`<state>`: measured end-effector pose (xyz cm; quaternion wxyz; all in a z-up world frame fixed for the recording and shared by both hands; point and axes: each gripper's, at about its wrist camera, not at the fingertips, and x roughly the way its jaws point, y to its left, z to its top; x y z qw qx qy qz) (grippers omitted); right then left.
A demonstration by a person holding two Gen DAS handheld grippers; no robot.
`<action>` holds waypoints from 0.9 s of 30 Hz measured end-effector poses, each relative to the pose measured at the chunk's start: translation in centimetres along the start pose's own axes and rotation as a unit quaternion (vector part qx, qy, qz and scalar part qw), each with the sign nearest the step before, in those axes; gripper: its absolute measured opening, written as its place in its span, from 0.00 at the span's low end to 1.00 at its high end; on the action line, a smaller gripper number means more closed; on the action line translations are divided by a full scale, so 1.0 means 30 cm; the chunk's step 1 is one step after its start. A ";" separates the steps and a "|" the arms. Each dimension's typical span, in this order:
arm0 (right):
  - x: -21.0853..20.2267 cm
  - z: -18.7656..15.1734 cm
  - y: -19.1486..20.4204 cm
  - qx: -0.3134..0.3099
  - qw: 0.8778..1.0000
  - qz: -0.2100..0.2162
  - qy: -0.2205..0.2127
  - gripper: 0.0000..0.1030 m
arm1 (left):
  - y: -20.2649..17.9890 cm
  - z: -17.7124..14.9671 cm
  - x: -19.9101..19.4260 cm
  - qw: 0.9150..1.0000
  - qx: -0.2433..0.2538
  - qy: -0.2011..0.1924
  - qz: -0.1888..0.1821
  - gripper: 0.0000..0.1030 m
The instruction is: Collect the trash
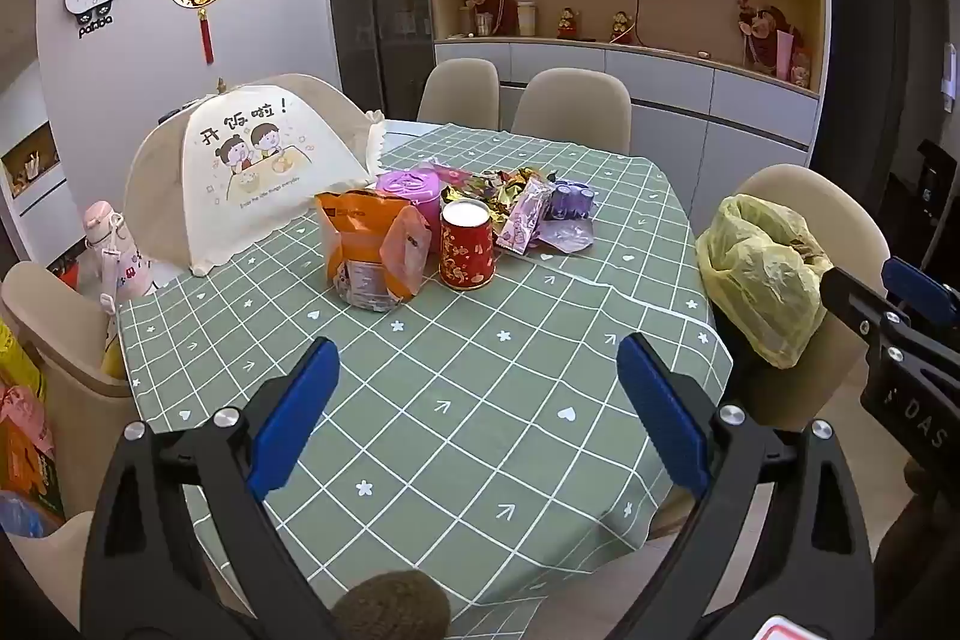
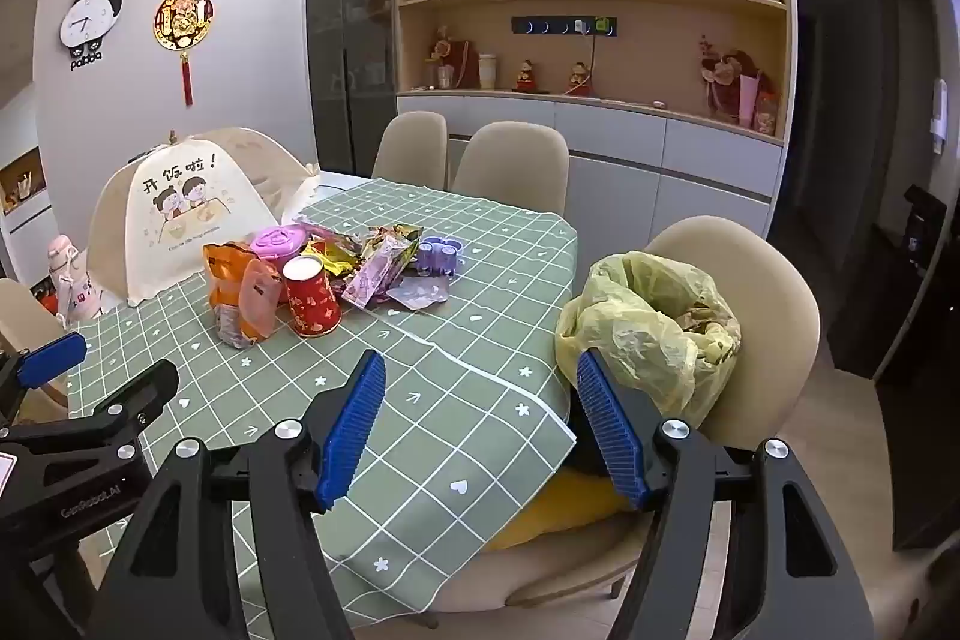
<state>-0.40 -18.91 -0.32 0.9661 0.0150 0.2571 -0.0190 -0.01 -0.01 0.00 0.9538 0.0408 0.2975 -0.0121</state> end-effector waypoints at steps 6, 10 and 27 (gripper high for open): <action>-0.006 -0.004 0.000 -0.001 1.000 -0.001 0.000 0.61 | 0.001 0.003 0.004 1.000 -0.002 0.000 0.002 0.87; 0.000 -0.003 -0.001 0.000 1.000 -0.003 -0.001 0.61 | -0.004 0.009 0.011 1.000 -0.003 0.000 0.003 0.87; -0.026 -0.020 0.011 0.002 1.000 -0.010 0.004 0.61 | -0.016 0.005 -0.017 1.000 -0.010 -0.002 -0.004 0.87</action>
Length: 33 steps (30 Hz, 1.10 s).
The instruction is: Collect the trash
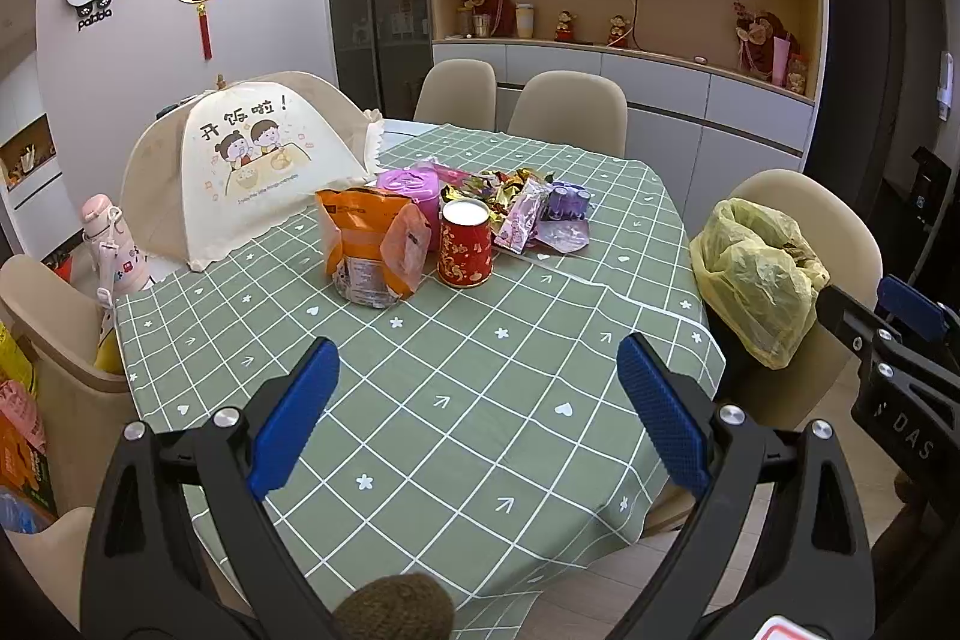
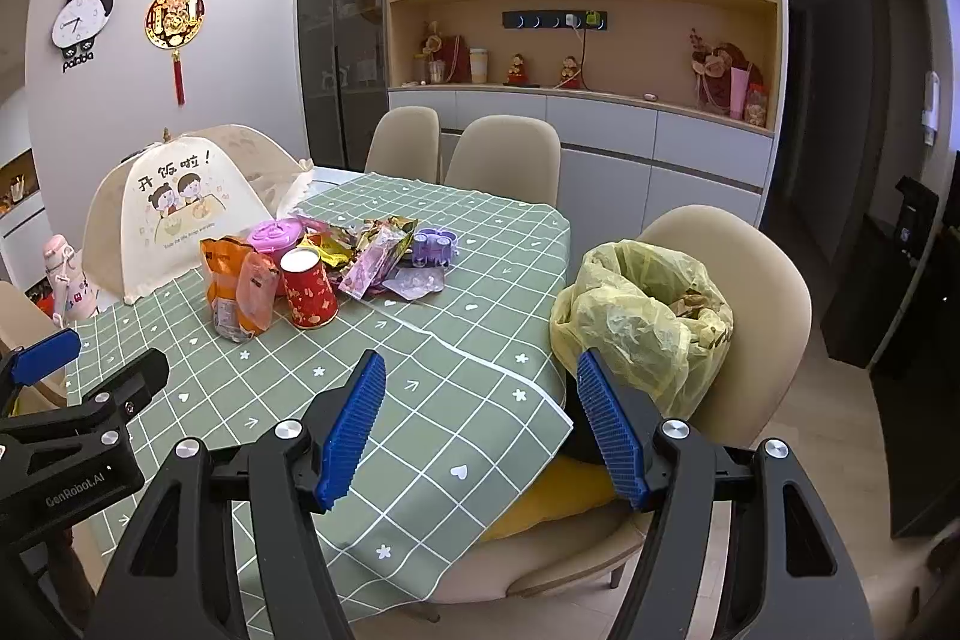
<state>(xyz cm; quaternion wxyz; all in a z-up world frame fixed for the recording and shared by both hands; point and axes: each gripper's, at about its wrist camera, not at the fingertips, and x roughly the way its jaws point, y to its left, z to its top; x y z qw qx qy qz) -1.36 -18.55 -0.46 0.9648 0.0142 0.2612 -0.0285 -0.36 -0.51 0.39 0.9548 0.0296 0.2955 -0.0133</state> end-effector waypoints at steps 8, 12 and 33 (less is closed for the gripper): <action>0.002 -0.001 0.003 0.000 1.000 0.001 0.000 0.61 | 0.030 -0.003 0.006 1.000 -0.010 -0.001 0.012 0.87; 0.006 -0.005 0.010 -0.001 1.000 0.003 0.001 0.61 | 0.034 -0.005 0.005 1.000 -0.010 0.000 0.014 0.87; 0.011 -0.004 0.016 0.000 1.000 0.005 0.003 0.61 | 0.043 -0.010 0.000 1.000 -0.013 -0.001 0.016 0.87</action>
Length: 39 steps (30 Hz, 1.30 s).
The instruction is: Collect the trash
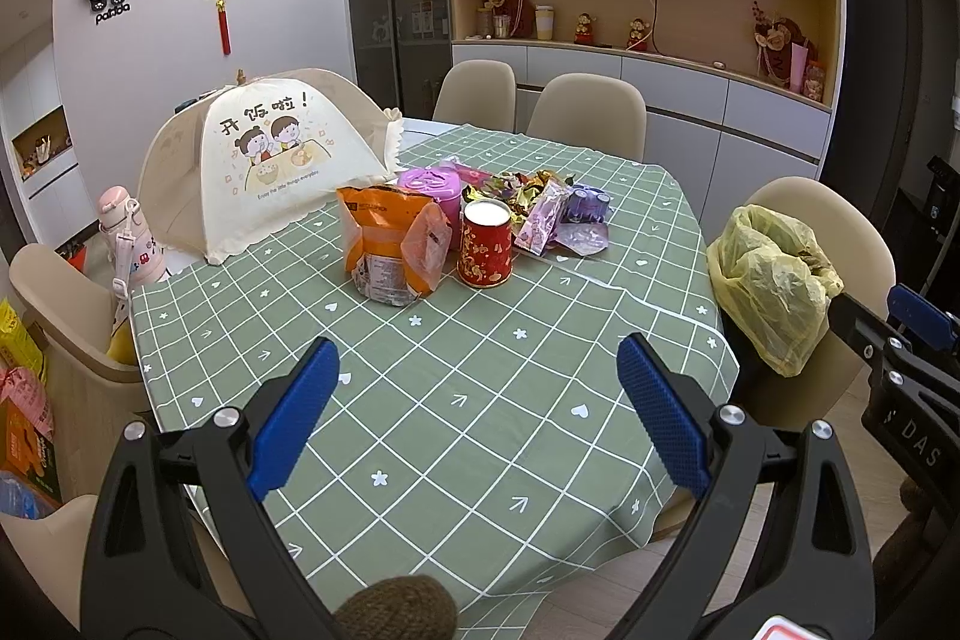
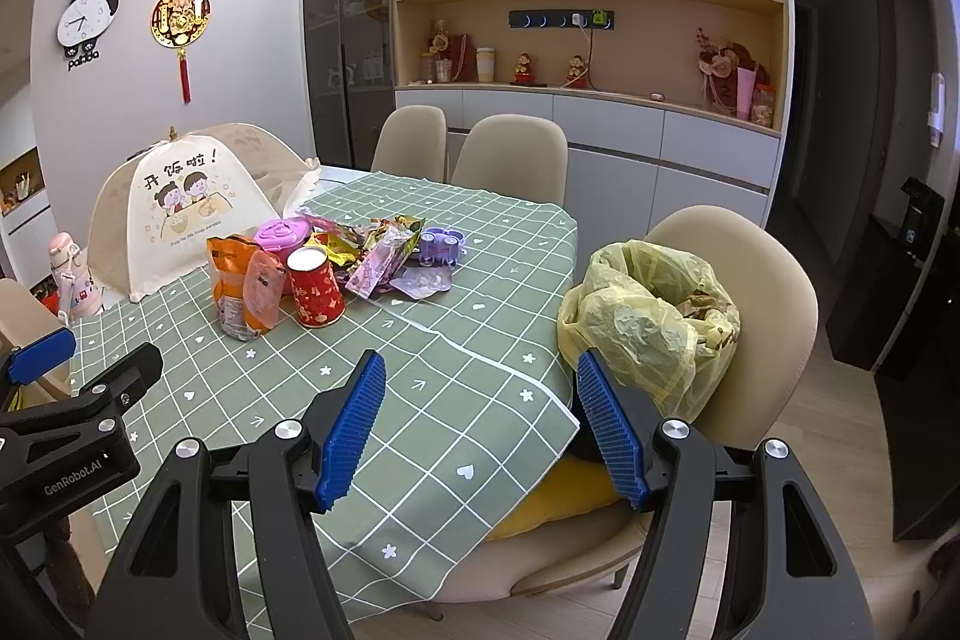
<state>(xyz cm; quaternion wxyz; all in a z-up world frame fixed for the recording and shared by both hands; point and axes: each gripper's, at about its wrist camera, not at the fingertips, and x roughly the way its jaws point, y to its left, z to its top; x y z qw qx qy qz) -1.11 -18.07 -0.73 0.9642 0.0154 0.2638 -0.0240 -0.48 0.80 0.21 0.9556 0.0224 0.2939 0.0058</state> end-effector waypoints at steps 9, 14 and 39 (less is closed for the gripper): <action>-0.004 0.004 -0.003 0.000 1.000 0.000 -0.001 0.61 | -0.005 0.001 -0.001 1.000 0.001 -0.001 0.000 0.87; -0.004 0.003 -0.005 0.000 1.000 0.000 -0.001 0.61 | -0.009 0.003 -0.002 1.000 -0.002 0.000 0.000 0.87; 0.045 0.021 -0.048 0.008 1.000 -0.007 0.003 0.61 | -0.006 0.027 0.067 1.000 -0.012 0.012 -0.013 0.87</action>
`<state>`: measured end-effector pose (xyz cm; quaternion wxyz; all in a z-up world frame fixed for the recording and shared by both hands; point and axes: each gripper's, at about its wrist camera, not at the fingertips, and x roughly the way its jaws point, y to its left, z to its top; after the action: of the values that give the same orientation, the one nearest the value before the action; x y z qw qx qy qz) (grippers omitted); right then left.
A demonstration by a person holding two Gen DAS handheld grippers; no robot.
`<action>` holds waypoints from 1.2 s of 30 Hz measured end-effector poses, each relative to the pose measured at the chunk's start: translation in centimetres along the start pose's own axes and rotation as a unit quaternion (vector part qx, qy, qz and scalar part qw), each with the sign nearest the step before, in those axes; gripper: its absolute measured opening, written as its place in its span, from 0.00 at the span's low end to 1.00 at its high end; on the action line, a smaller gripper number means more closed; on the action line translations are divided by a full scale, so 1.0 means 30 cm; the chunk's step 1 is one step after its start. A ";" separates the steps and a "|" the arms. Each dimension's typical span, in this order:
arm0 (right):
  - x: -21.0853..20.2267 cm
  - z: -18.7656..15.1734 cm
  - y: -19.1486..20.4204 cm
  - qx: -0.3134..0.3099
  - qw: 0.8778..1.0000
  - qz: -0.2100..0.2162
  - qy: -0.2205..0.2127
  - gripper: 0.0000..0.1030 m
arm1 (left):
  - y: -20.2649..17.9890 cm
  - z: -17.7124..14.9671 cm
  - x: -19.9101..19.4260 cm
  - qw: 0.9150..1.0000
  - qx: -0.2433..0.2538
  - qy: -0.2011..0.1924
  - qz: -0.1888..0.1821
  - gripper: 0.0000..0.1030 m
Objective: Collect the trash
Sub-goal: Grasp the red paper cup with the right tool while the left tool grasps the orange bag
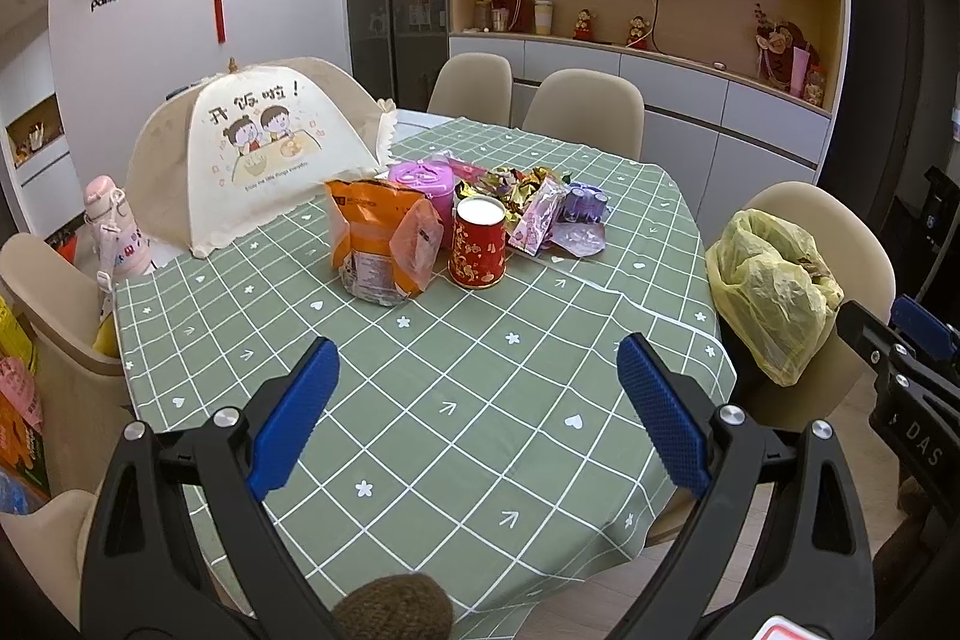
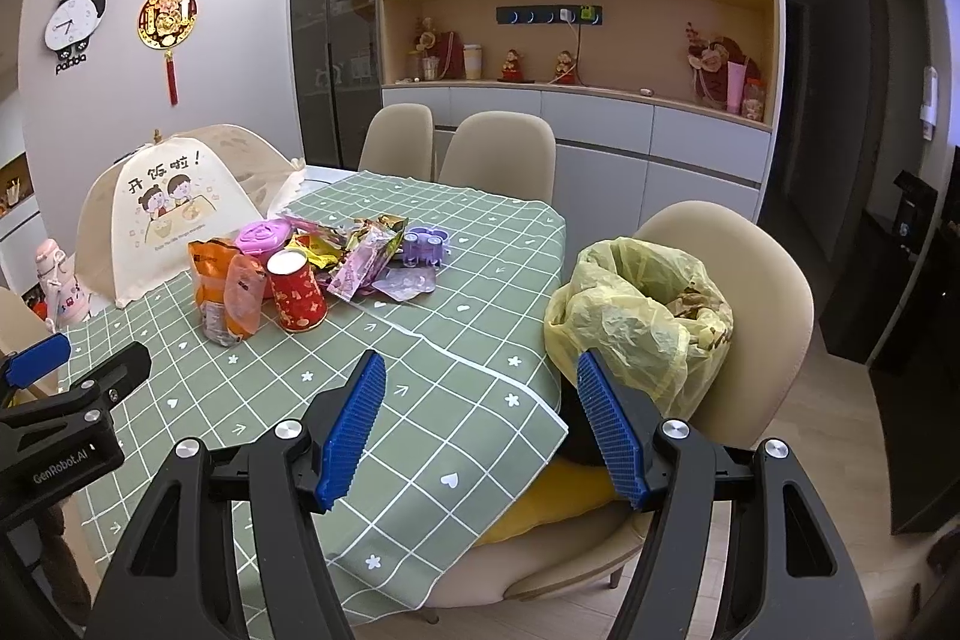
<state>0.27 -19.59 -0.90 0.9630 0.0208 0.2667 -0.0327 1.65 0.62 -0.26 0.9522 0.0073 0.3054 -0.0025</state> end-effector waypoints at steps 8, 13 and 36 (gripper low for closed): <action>0.109 0.020 0.056 -0.010 1.000 -0.005 0.001 0.61 | 0.142 0.067 0.188 0.997 -0.017 0.034 -0.072 0.87; 0.199 0.046 0.139 -0.026 1.000 0.009 0.006 0.61 | 0.279 0.127 0.304 0.998 -0.015 0.008 -0.063 0.89; 0.863 0.134 0.284 -0.185 0.959 0.198 0.088 0.61 | 0.293 0.259 0.948 0.982 -0.098 0.153 0.045 0.33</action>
<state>25.11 -12.67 -10.60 0.9099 -0.1022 0.3425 0.2104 29.37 9.28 -10.37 0.8895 -0.0716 0.4455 0.0715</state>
